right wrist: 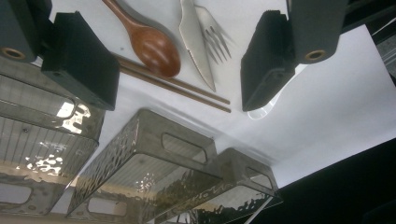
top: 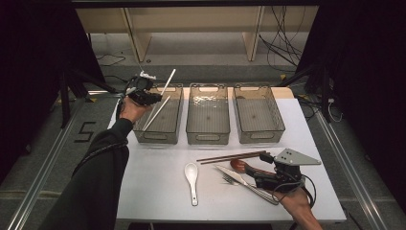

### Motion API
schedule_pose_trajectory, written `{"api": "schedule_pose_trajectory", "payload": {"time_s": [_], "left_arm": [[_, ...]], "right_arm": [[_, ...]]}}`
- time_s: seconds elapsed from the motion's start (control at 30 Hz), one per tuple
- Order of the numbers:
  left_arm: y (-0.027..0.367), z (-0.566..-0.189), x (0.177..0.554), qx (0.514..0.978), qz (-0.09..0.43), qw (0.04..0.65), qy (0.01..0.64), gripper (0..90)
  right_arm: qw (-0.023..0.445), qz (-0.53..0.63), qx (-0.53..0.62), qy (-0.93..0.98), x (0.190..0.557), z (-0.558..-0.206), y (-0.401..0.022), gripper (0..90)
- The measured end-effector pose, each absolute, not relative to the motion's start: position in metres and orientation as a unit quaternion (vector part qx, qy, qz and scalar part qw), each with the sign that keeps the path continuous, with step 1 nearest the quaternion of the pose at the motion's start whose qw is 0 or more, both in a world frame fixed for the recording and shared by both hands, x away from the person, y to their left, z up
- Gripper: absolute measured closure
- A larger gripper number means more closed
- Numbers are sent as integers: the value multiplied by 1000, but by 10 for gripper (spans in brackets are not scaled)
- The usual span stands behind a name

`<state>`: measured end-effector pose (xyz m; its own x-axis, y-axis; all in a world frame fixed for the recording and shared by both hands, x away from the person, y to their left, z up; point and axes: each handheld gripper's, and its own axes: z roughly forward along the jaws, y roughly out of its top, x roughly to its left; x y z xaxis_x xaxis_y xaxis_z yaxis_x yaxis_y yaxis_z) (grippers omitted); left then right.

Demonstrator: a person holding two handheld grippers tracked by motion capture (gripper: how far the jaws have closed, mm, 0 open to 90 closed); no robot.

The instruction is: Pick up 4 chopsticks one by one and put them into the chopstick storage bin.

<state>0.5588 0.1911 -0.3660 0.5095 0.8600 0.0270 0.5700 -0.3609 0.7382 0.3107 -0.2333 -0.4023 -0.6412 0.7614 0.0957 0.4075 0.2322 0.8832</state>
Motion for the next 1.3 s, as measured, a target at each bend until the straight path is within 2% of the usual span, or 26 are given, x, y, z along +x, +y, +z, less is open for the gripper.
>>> {"api": "schedule_pose_trajectory", "payload": {"time_s": [0.47,0.8,1.07,1.3], "left_arm": [[189,-380,562,801,194,329,461,820],[191,-369,551,793,173,345,471,586],[194,-354,520,788,141,383,461,450],[195,-349,485,784,128,413,446,372]], "right_arm": [[182,489,382,763,310,-402,-234,292],[183,488,382,763,310,-403,-234,292],[183,488,384,762,310,-402,-233,292],[185,485,386,763,311,-401,-235,292]]}}
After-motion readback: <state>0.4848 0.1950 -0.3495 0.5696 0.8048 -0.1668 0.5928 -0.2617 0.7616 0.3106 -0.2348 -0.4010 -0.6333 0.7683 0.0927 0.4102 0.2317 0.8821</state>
